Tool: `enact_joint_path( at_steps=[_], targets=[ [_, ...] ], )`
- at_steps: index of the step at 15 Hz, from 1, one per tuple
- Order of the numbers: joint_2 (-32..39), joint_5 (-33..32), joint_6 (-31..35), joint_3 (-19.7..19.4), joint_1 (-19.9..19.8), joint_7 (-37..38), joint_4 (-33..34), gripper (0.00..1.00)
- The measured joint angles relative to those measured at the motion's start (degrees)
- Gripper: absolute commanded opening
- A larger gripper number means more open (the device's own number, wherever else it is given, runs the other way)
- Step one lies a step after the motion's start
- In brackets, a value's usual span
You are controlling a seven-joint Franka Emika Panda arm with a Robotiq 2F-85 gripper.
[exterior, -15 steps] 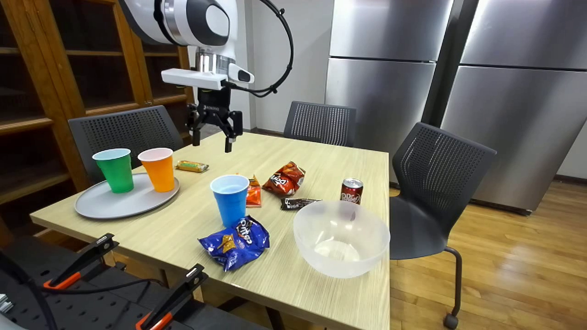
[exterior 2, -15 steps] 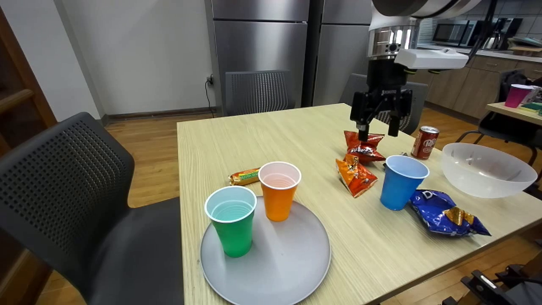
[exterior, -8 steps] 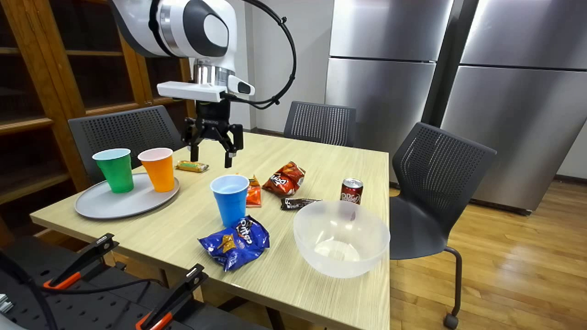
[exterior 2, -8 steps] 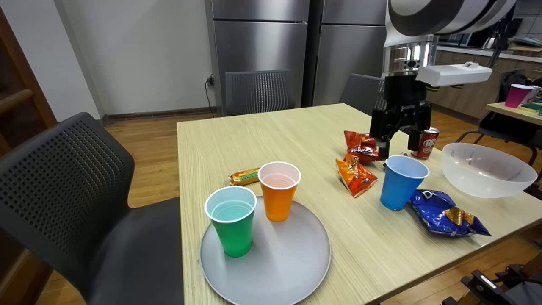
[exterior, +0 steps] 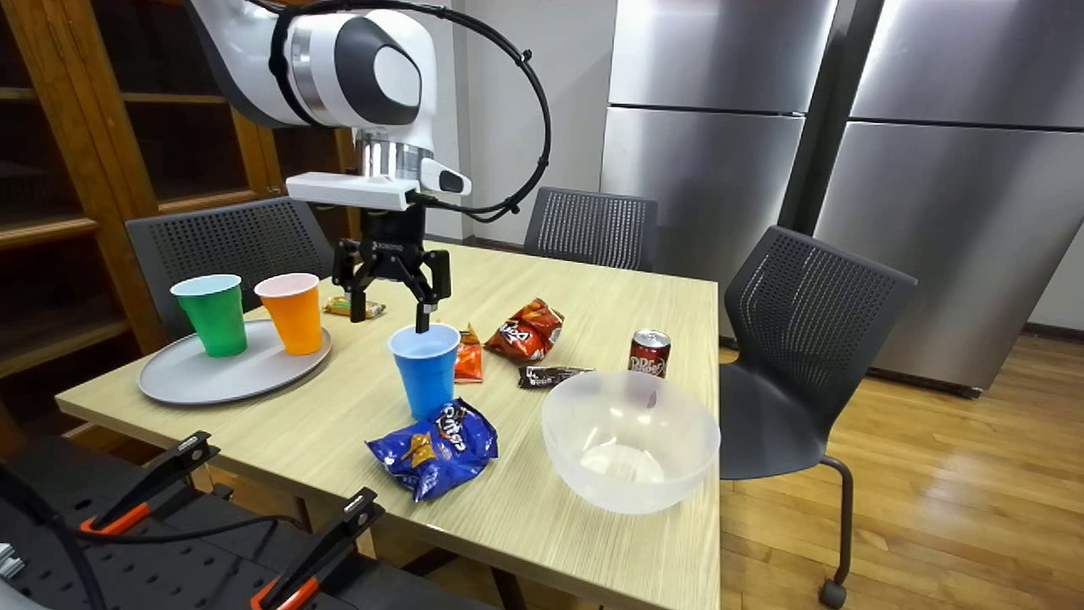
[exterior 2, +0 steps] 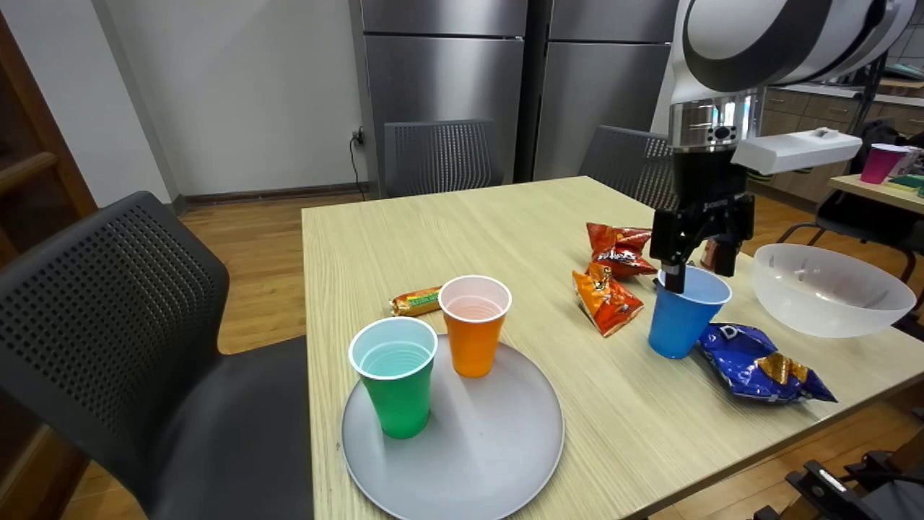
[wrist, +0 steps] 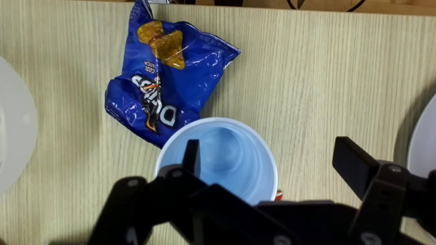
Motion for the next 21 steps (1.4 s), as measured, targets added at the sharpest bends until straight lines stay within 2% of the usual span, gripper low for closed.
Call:
enact_joint_path(
  at_steps=[10,11,12,13,21],
  targets=[
    [3.3,0.0,3.3,0.1,-0.3,0.0,0.6,1.0],
    [3.8,0.0,3.5,0.1,-0.3,0.0,0.8,0.75],
    [4.2,0.0,3.6,0.2,-0.3,0.0,1.1,0.72],
    [4.6,0.0,3.7,0.3,-0.3,0.0,1.4,0.65],
    [5.3,0.0,3.7,0.3,-0.3,0.0,2.9,0.03]
  ],
)
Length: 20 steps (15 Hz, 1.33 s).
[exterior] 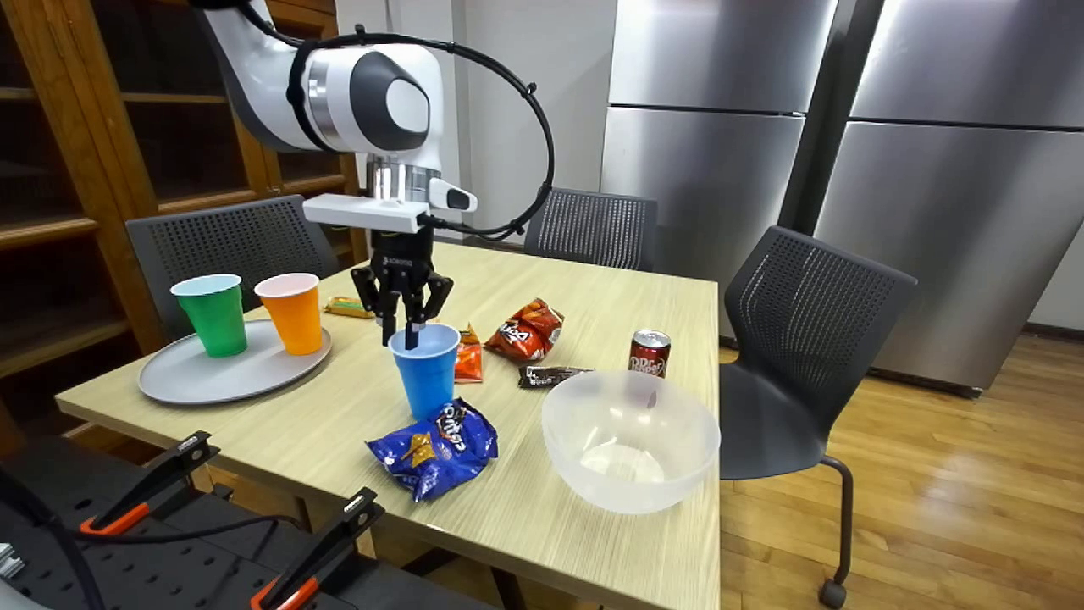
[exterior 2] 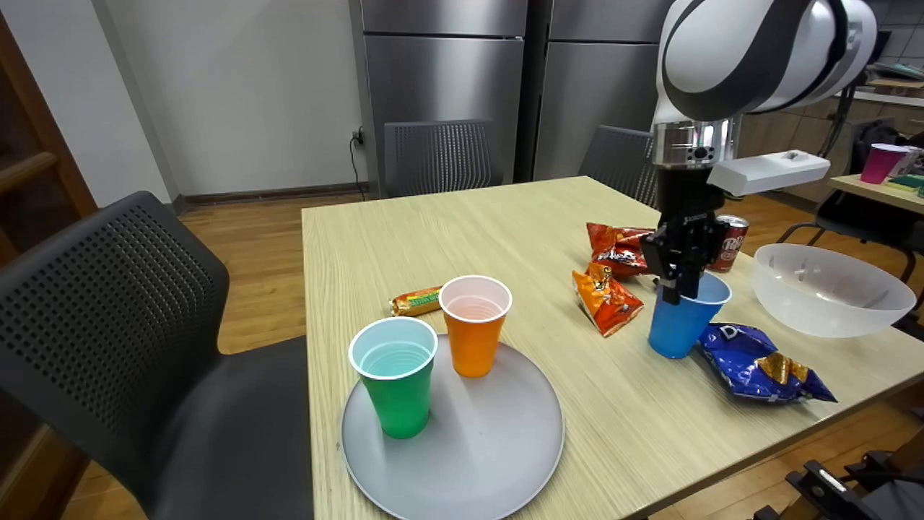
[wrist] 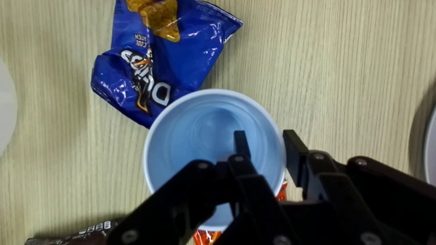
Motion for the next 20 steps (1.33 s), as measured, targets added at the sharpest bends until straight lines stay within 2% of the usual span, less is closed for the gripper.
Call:
enact_joint_path(
  at_steps=[2,12,20],
  targets=[
    [0.0,0.0,0.0,0.0,0.0,0.0,0.3,0.0],
    [-0.2,-1.1,0.0,0.2,0.1,0.0,1.1,0.01],
    [-3.4,-2.7,-2.2,3.3,2.0,-2.8,0.5,0.01]
  ],
)
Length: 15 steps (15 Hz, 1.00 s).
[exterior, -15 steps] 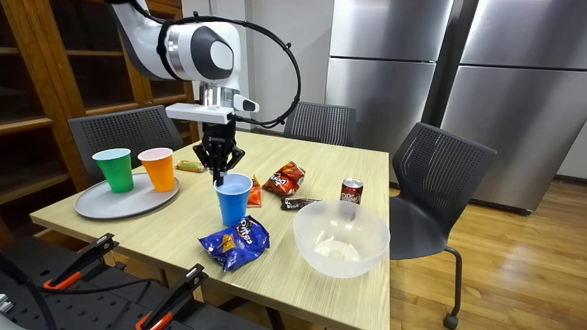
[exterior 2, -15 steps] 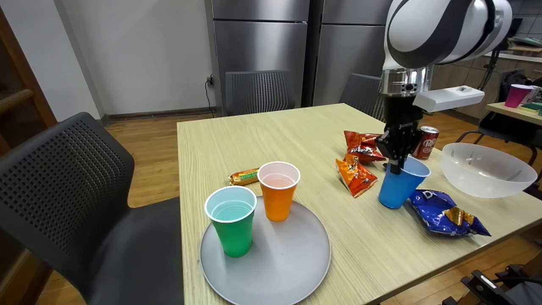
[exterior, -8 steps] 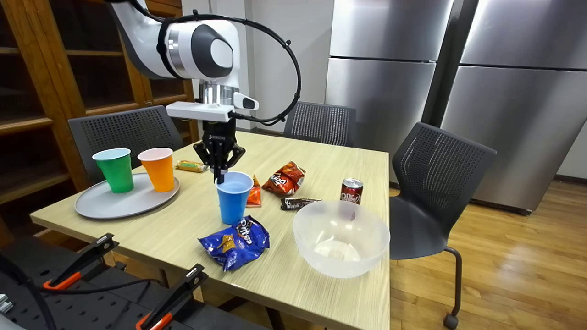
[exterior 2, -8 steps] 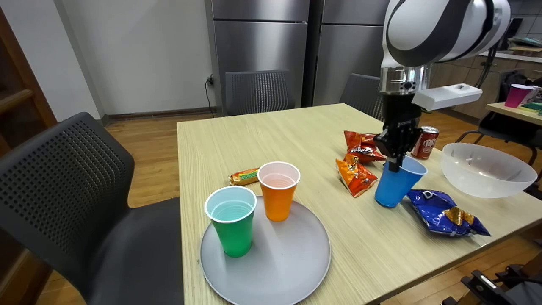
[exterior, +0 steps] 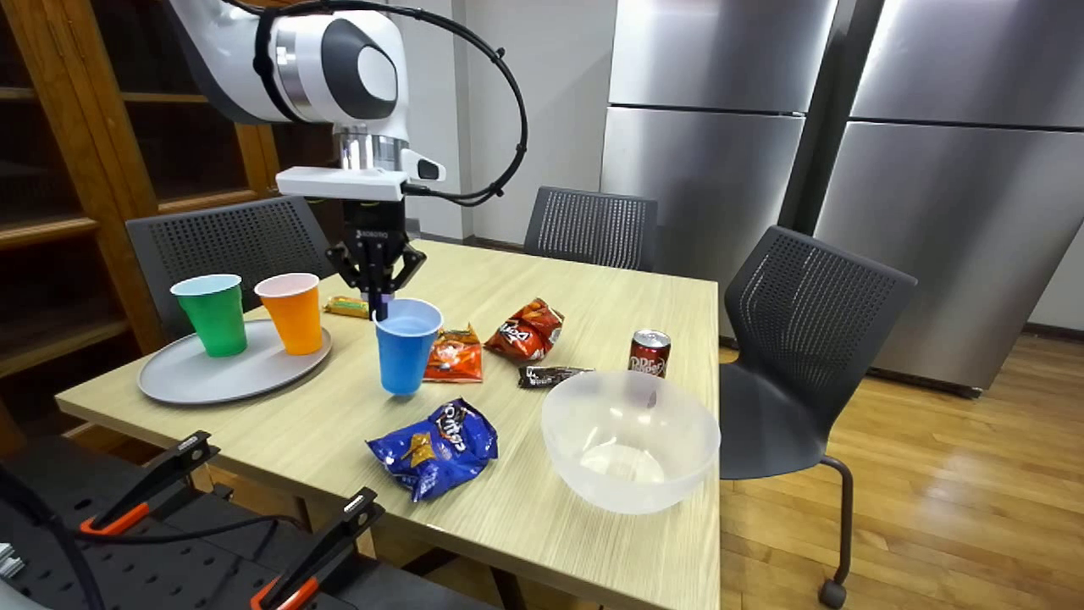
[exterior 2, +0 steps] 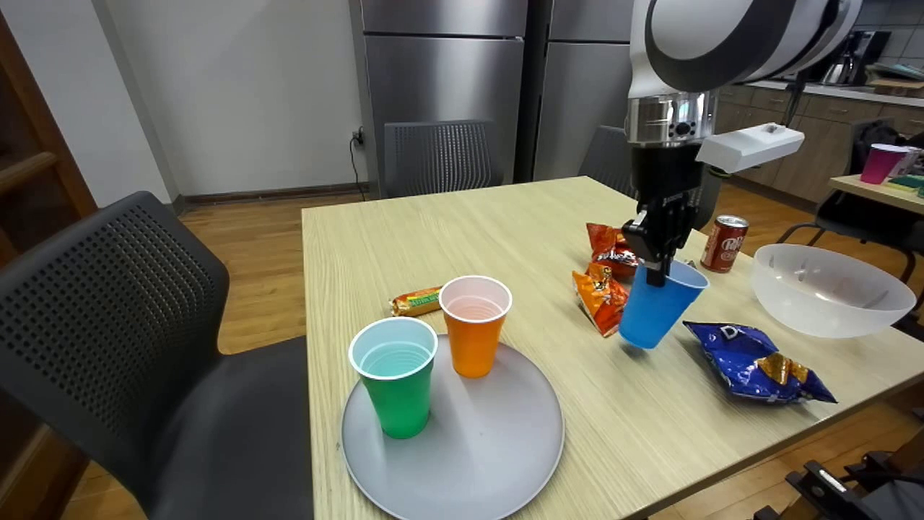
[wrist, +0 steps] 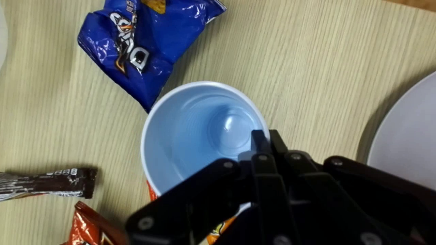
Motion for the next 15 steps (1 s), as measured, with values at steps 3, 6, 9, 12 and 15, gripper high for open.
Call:
enact_joint_path(
  at_steps=[3,6,9,12,15],
  targets=[
    [-1.2,-0.9,-0.9,1.4,1.6,0.0,-0.6,0.01],
    [-1.8,-1.7,-1.9,2.7,3.4,0.0,-1.0,0.01],
    [-2.0,-2.3,-2.6,4.1,5.3,0.0,-1.1,0.01],
    [-2.0,-3.3,-3.5,5.6,7.1,0.1,-1.1,0.01],
    [-2.0,-4.0,-4.2,7.0,8.9,0.1,-1.1,0.01]
  ],
)
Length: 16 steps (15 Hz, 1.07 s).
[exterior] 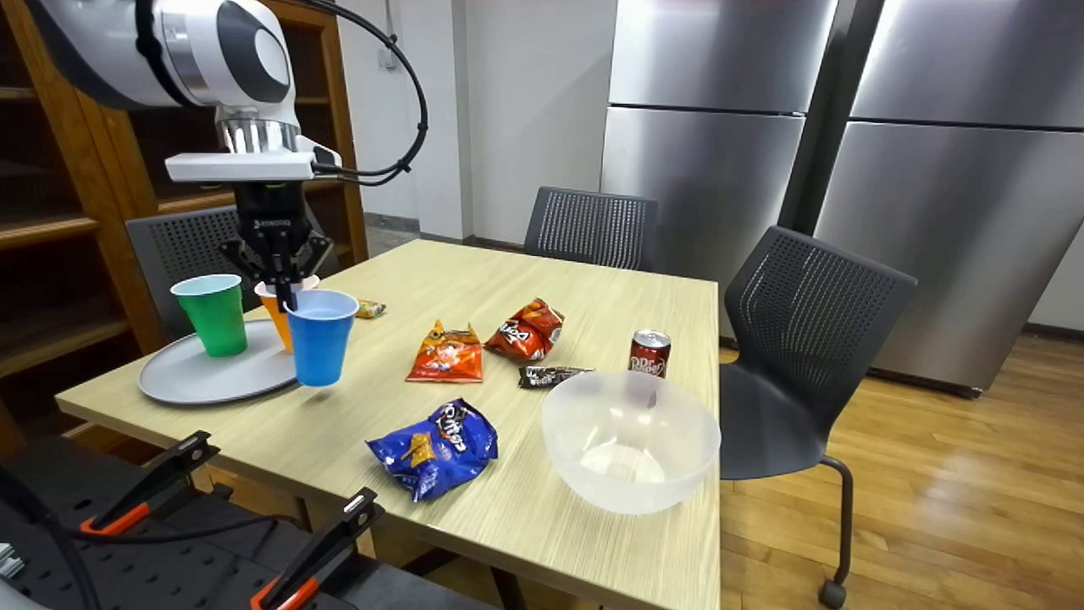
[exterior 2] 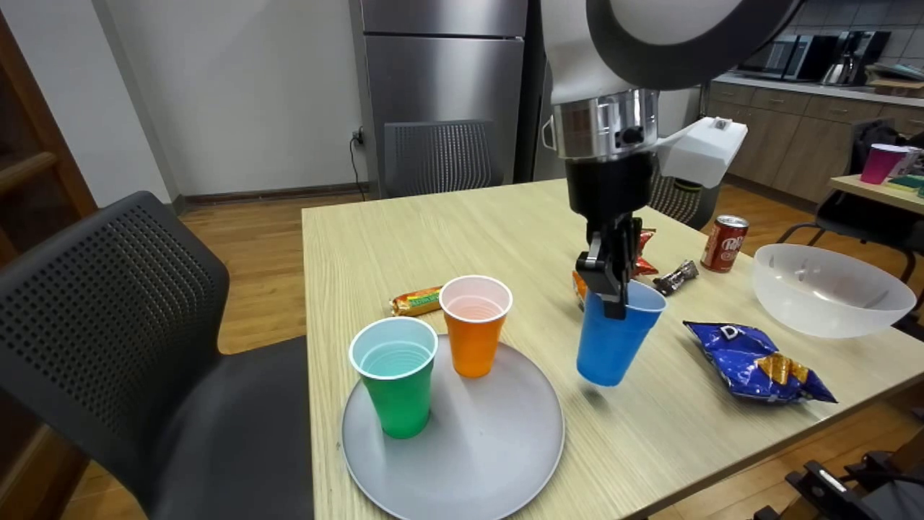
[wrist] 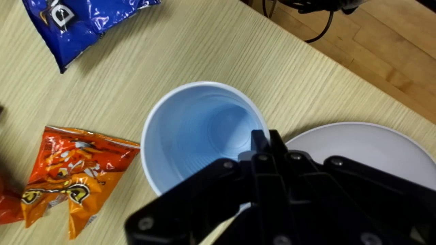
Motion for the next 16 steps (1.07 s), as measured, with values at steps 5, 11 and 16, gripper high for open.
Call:
enact_joint_path(
  at_steps=[5,11,16],
  targets=[
    [0.0,-2.0,-0.3,2.0,2.4,0.0,0.0,0.01],
    [0.1,-5.1,-0.3,4.2,4.9,0.0,0.1,0.01],
    [0.9,-7.0,-0.4,5.7,6.7,-0.1,0.5,0.01]
  ],
)
